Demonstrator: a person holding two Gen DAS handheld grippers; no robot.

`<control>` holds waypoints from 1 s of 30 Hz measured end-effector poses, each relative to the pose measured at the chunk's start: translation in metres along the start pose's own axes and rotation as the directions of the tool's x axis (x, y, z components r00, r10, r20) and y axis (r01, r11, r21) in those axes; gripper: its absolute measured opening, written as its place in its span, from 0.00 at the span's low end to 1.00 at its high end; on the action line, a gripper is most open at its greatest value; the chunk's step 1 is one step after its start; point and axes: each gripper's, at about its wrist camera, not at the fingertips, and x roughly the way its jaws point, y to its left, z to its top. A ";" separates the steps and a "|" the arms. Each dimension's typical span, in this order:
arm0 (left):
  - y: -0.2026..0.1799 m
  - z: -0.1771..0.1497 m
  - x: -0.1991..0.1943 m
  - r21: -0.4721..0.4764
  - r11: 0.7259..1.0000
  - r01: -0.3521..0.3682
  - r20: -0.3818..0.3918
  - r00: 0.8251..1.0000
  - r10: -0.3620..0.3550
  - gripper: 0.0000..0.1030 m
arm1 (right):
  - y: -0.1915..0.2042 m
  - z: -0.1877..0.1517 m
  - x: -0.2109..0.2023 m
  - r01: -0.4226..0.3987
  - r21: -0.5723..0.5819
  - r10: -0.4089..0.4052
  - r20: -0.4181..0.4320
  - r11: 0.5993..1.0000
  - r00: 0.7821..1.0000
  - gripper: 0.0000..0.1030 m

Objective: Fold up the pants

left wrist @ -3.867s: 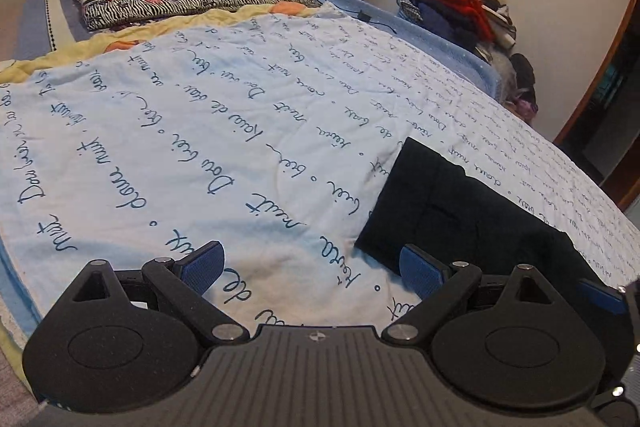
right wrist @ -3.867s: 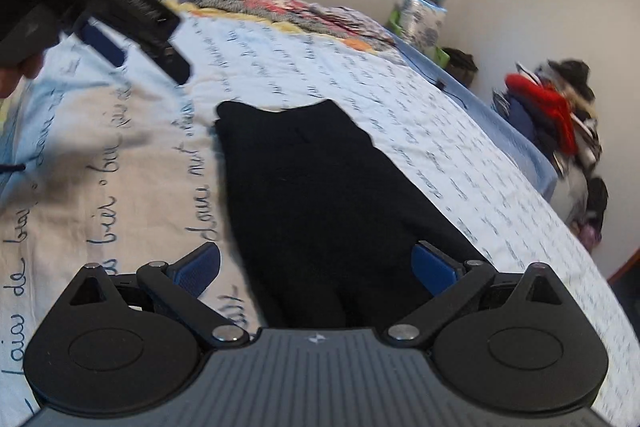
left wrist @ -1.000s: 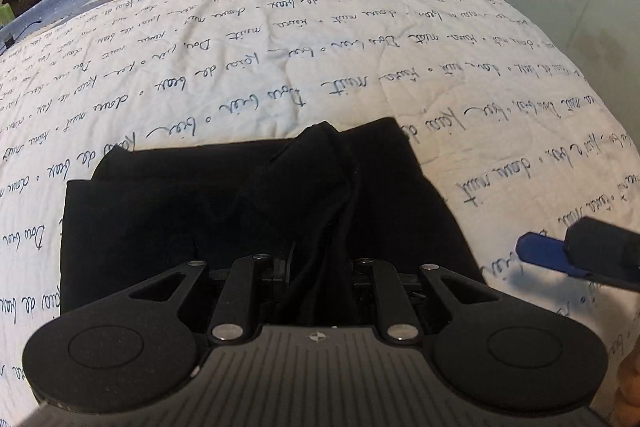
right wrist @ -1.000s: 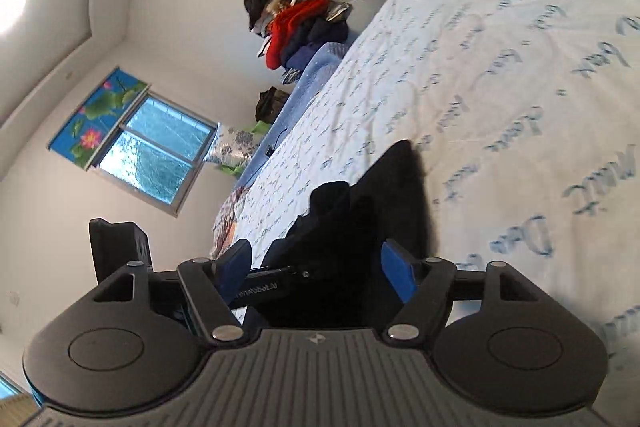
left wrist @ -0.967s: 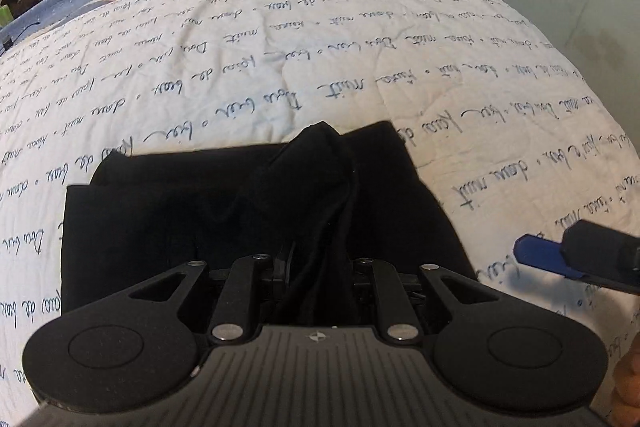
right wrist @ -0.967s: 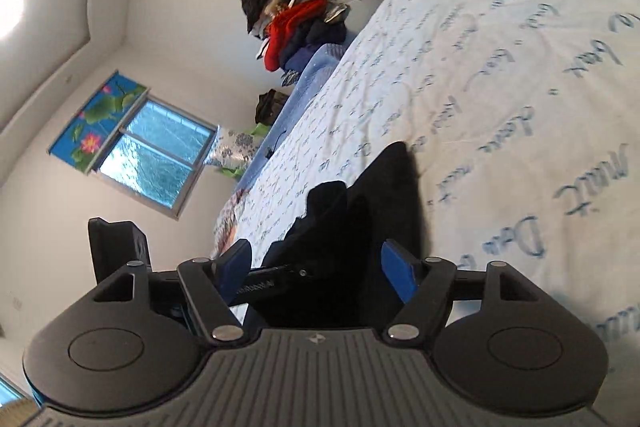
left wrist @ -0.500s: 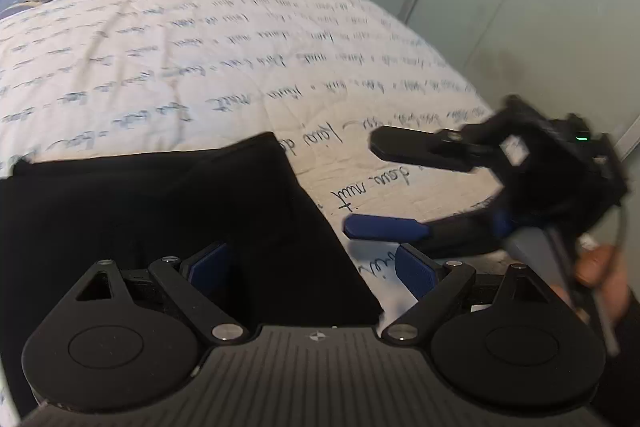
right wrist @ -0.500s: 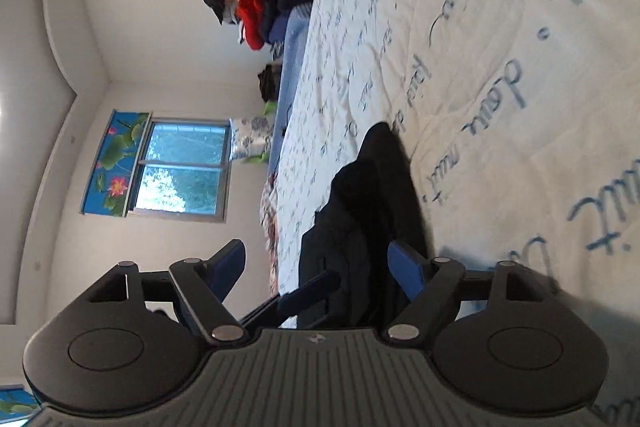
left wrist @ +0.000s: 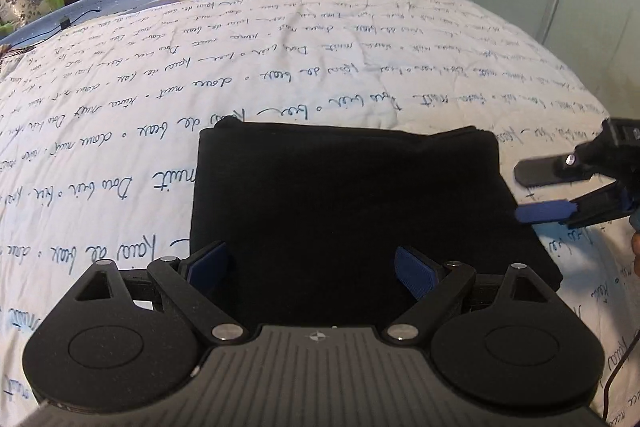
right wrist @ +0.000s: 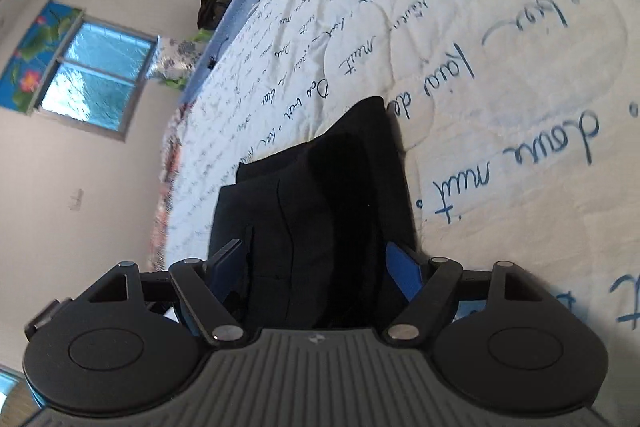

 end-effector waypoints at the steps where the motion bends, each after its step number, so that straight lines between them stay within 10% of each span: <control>1: 0.001 -0.002 0.001 -0.001 1.000 0.008 0.003 1.000 -0.008 0.90 | -0.001 0.000 0.005 0.002 0.006 -0.002 -0.026 1.000 1.000 0.75; 8: -0.005 0.001 0.011 -0.003 1.000 0.012 -0.010 1.000 -0.012 0.93 | 0.002 -0.002 0.013 -0.045 -0.012 0.045 -0.013 0.999 0.999 0.70; 9: -0.005 0.001 0.011 0.001 1.000 0.012 -0.011 1.000 -0.012 0.94 | 0.006 -0.005 0.014 -0.011 -0.069 0.011 -0.006 0.998 1.000 0.29; 10: -0.005 0.000 0.011 0.005 1.000 0.012 -0.012 1.000 -0.012 0.94 | 0.009 -0.008 0.016 0.026 -0.106 -0.027 -0.008 0.994 1.000 0.12; 21: -0.010 -0.001 0.012 0.015 1.000 0.014 -0.017 1.000 -0.014 0.97 | 0.031 0.003 -0.007 0.042 -0.262 -0.040 0.012 0.964 0.999 0.11; 30: -0.022 -0.004 0.017 0.055 0.998 0.004 -0.016 1.000 -0.003 0.98 | -0.010 0.007 0.007 0.065 -0.169 -0.063 0.015 0.983 0.998 0.11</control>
